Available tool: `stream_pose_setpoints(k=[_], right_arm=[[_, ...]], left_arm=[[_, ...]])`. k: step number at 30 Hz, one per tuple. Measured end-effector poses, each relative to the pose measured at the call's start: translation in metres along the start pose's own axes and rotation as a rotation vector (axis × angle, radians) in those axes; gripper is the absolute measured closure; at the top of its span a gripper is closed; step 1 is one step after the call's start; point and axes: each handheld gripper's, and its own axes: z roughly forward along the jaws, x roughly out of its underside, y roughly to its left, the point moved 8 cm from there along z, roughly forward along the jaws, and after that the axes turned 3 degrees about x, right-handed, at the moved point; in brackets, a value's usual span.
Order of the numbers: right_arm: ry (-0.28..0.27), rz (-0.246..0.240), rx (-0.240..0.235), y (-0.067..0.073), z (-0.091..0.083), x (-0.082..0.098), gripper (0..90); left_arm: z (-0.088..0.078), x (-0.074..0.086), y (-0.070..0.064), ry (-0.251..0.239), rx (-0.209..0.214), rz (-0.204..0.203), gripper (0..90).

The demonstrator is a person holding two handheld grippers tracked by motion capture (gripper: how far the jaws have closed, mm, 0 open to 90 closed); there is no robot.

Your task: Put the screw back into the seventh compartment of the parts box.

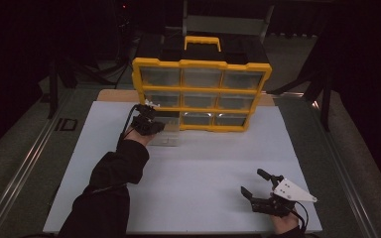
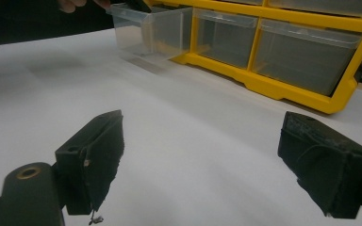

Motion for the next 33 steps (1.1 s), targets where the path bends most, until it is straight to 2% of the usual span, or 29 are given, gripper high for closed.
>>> stream_pose_setpoints(k=[1, 3, 5, 7, 12, 17, 24, 29, 33], right_arm=[[0.0, 0.0, 0.0, 0.0, 0.0, 0.0, 14.9], [0.0, -0.003, -0.001, 0.0, 0.0, 0.0, 14.9], [-0.001, -0.005, -0.002, 0.0, 0.0, 0.0, 15.0], [-0.001, -0.004, -0.001, 0.0, 0.0, 0.0, 15.0], [-0.001, -0.002, -0.002, 0.001, 0.0, 0.0, 14.9], [0.001, -0.002, -0.001, 0.001, 0.0, 0.0, 15.0], [-0.004, 0.002, -0.001, -0.001, 0.0, 0.0, 14.9], [-0.005, 0.008, 0.0, -0.001, -0.001, 0.0, 14.9], [-0.009, 0.007, 0.002, -0.002, -0.001, 0.0, 14.9]], left_arm=[[0.0, 0.0, 0.0, 0.0, -0.015, 0.005, 78.6], [-0.001, 0.0, 0.0, -0.006, -0.008, -0.003, 76.7], [-0.004, -0.001, 0.001, -0.02, -0.03, -0.001, 73.7], [-0.008, -0.003, 0.001, -0.033, -0.032, 0.004, 73.6], [-0.018, -0.005, -0.003, -0.064, -0.017, 0.006, 62.9], [-0.03, -0.009, -0.003, -0.096, -0.024, 0.0, 58.5], [-0.047, -0.013, -0.008, -0.13, -0.033, 0.037, 46.1], [-0.056, -0.013, -0.016, -0.151, -0.011, 0.059, 38.8], [-0.061, -0.01, -0.024, -0.156, -0.002, 0.09, 28.0]])
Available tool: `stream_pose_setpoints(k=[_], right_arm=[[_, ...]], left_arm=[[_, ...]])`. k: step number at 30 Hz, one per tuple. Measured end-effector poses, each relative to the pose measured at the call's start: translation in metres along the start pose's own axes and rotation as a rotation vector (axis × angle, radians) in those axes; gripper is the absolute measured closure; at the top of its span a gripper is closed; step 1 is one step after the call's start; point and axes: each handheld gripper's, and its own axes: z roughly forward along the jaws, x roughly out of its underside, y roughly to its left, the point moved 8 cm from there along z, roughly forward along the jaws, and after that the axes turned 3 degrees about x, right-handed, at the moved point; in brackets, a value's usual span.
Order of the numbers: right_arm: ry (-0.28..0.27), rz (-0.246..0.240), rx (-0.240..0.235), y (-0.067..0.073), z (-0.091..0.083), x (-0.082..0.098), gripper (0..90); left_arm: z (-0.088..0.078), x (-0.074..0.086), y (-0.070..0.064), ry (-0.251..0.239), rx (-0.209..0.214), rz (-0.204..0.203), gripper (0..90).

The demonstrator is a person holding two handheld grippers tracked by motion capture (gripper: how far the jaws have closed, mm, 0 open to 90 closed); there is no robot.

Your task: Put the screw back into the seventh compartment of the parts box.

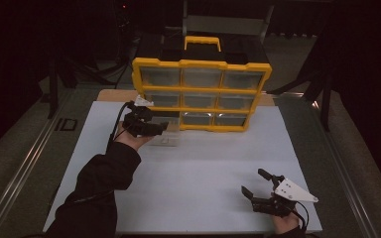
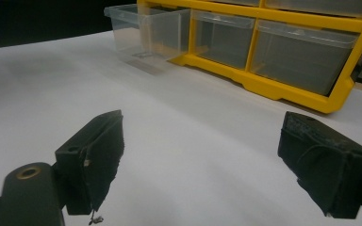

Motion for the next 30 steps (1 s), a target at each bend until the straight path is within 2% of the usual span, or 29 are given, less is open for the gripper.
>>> stream_pose_setpoints(k=[6, 8, 12, 13, 15, 19, 22, 24, 30], right_arm=[[-0.002, 0.001, 0.002, -0.001, -0.001, 0.0, 14.9], [-0.001, 0.0, 0.004, -0.001, -0.001, 0.0, 14.9], [0.001, -0.003, 0.005, 0.0, -0.001, 0.0, 15.0], [0.0, -0.004, 0.004, 0.0, -0.001, -0.001, 14.9], [0.001, -0.005, 0.005, 0.0, -0.001, -0.001, 14.9], [0.0, -0.005, 0.007, 0.0, -0.001, -0.001, 14.9], [0.001, -0.009, 0.006, 0.0, 0.0, -0.001, 14.9], [0.005, -0.011, 0.006, 0.001, 0.0, 0.0, 14.9], [0.005, -0.008, 0.007, 0.0, 0.0, 0.0, 14.9]], left_arm=[[-0.01, 0.0, -0.008, -0.027, 0.023, 0.013, 16.6], [-0.014, 0.0, -0.012, -0.041, 0.044, 0.021, 14.2], [-0.022, 0.004, -0.021, -0.058, 0.104, 0.056, 2.4], [-0.023, 0.005, -0.023, -0.064, 0.107, 0.054, 1.2], [-0.024, 0.009, -0.027, -0.079, 0.125, 0.052, 0.5], [-0.026, 0.023, -0.035, -0.096, 0.155, 0.072, 0.3], [-0.028, 0.031, -0.038, -0.106, 0.189, 0.082, 0.3], [-0.031, 0.035, -0.039, -0.123, 0.198, 0.088, 0.3], [-0.045, 0.048, -0.045, -0.166, 0.219, 0.144, 0.4]])
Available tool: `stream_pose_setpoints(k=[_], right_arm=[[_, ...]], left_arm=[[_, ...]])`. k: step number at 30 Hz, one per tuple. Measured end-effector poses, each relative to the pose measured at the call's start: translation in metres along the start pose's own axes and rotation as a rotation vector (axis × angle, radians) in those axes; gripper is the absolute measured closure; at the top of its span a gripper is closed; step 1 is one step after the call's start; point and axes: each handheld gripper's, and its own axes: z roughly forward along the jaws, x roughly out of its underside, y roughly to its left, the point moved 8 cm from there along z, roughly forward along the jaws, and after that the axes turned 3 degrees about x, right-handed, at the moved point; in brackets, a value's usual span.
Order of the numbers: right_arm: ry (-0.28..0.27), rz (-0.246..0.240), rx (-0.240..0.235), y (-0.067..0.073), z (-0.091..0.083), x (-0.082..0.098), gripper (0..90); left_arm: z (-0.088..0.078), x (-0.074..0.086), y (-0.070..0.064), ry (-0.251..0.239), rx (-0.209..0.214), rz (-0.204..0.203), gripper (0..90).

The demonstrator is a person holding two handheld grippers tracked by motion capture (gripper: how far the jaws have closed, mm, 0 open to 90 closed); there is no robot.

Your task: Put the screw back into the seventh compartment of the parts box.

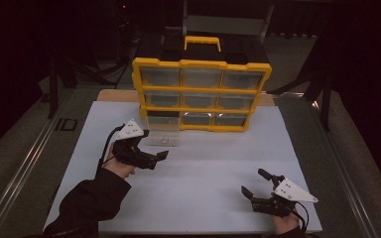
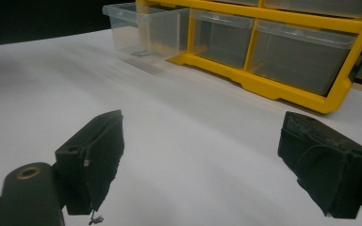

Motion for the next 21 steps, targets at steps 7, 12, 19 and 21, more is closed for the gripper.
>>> stream_pose_setpoints(k=[7, 12, 19, 21], right_arm=[[0.005, 0.0, -0.001, 0.001, 0.001, 0.0, 14.9], [0.003, -0.004, 0.0, 0.001, 0.0, 0.0, 14.9], [0.005, -0.008, 0.0, 0.001, 0.001, 0.0, 14.9], [0.004, -0.008, -0.001, 0.002, 0.001, 0.0, 14.9]], left_arm=[[-0.013, 0.014, -0.012, -0.027, 0.029, 0.036, 0.5], [-0.017, 0.027, -0.02, -0.049, 0.056, 0.055, 0.6], [-0.021, 0.052, -0.035, -0.068, 0.094, 0.09, 0.5], [-0.022, 0.059, -0.038, -0.058, 0.098, 0.092, 0.5]])
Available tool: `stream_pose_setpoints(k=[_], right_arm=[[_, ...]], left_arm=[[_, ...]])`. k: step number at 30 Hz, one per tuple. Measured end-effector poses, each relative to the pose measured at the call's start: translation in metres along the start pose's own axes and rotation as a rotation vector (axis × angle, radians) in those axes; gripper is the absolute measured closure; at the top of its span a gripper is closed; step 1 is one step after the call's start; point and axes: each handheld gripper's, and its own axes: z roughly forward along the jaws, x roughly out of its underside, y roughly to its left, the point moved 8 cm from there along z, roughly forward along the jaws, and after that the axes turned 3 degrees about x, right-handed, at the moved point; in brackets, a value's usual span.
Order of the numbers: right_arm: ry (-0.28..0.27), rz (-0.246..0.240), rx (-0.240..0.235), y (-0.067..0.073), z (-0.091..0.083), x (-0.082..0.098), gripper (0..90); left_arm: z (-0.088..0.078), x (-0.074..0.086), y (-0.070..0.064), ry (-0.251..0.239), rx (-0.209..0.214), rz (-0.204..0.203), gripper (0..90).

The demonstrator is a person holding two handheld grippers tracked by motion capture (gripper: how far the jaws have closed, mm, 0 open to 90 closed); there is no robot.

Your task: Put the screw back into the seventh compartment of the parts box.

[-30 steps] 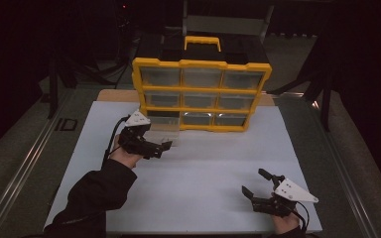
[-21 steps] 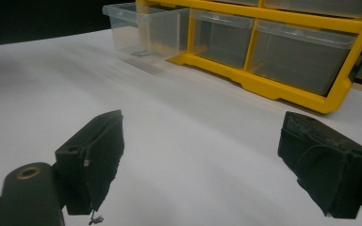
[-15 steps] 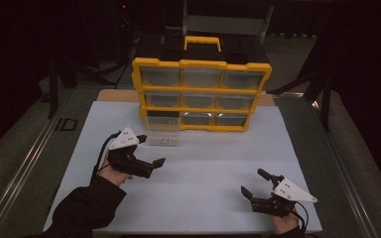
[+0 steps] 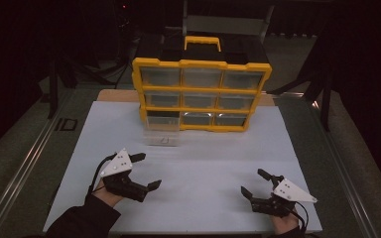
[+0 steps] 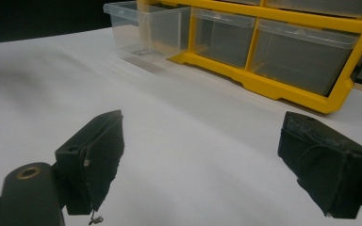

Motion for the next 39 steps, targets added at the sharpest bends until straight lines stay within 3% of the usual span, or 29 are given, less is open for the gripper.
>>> stream_pose_setpoints(k=[3, 10, 14, 35, 39], right_arm=[[0.003, 0.0, 0.001, 0.0, 0.0, 0.0, 14.9], [0.008, -0.001, 0.0, 0.001, 0.001, 0.001, 14.9], [0.008, -0.002, 0.001, 0.0, 0.001, 0.001, 15.0], [0.01, -0.005, 0.003, 0.001, 0.001, 0.001, 14.9], [0.01, -0.006, 0.003, 0.001, 0.001, 0.001, 14.9]], left_arm=[[-0.002, 0.007, -0.004, 0.005, 0.005, 0.001, 0.5], [-0.009, 0.022, -0.011, -0.045, 0.009, -0.004, 0.5], [-0.012, 0.034, -0.012, -0.036, -0.002, -0.007, 0.5], [-0.032, 0.077, -0.007, -0.089, -0.052, -0.048, 0.6], [-0.035, 0.084, 0.0, -0.08, -0.084, -0.047, 0.6]])
